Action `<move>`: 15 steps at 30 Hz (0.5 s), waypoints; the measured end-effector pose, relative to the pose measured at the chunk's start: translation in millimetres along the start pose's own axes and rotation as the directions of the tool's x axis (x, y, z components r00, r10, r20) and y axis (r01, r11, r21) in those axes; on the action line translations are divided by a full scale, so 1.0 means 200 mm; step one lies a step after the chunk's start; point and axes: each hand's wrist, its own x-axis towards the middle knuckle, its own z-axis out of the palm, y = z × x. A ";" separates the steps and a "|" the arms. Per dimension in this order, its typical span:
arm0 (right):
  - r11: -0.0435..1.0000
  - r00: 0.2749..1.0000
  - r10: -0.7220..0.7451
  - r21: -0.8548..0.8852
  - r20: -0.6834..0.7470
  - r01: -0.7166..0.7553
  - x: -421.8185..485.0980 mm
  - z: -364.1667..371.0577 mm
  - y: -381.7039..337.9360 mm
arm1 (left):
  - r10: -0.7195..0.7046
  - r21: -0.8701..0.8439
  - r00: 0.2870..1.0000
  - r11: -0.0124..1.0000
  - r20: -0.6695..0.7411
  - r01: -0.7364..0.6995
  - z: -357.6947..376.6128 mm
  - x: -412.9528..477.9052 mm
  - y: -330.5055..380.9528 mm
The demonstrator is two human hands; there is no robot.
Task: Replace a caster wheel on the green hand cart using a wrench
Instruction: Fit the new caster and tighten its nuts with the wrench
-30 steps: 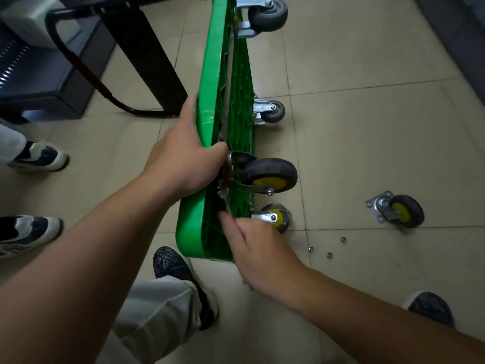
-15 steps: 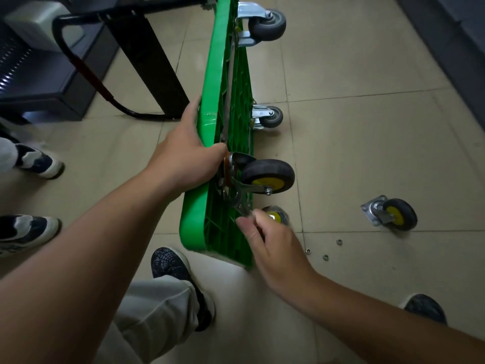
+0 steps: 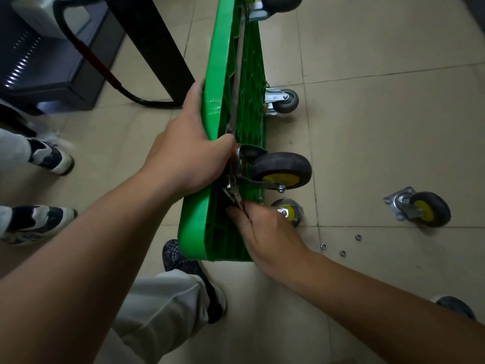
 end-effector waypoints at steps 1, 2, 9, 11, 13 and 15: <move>1.000 1.000 0.009 -0.029 0.019 -0.008 -0.02 -0.01 -0.02 | 0.005 -0.007 1.000 1.000 0.002 -0.005 0.00 0.00 0.00; 1.000 0.999 0.014 -0.028 0.029 -0.013 -0.04 -0.02 -0.05 | 0.007 -0.024 1.000 1.000 0.008 -0.006 0.00 -0.01 0.00; 0.965 0.991 0.129 0.226 0.019 -0.130 -0.10 0.01 -0.13 | -0.017 -0.094 0.999 0.995 0.036 0.020 0.00 -0.02 0.01; 0.941 0.977 0.191 0.266 0.098 -0.211 -0.12 -0.02 -0.20 | -0.019 -0.098 0.999 0.995 0.032 0.022 -0.01 -0.03 0.02; 0.858 0.927 0.289 0.364 0.239 -0.362 -0.12 -0.08 -0.31 | -0.015 -0.094 0.999 0.995 0.030 0.018 -0.02 -0.04 0.02; 0.683 0.830 0.401 0.477 0.387 -0.553 -0.09 -0.16 -0.40 | -0.011 -0.103 0.999 0.995 0.040 0.015 -0.02 -0.04 0.03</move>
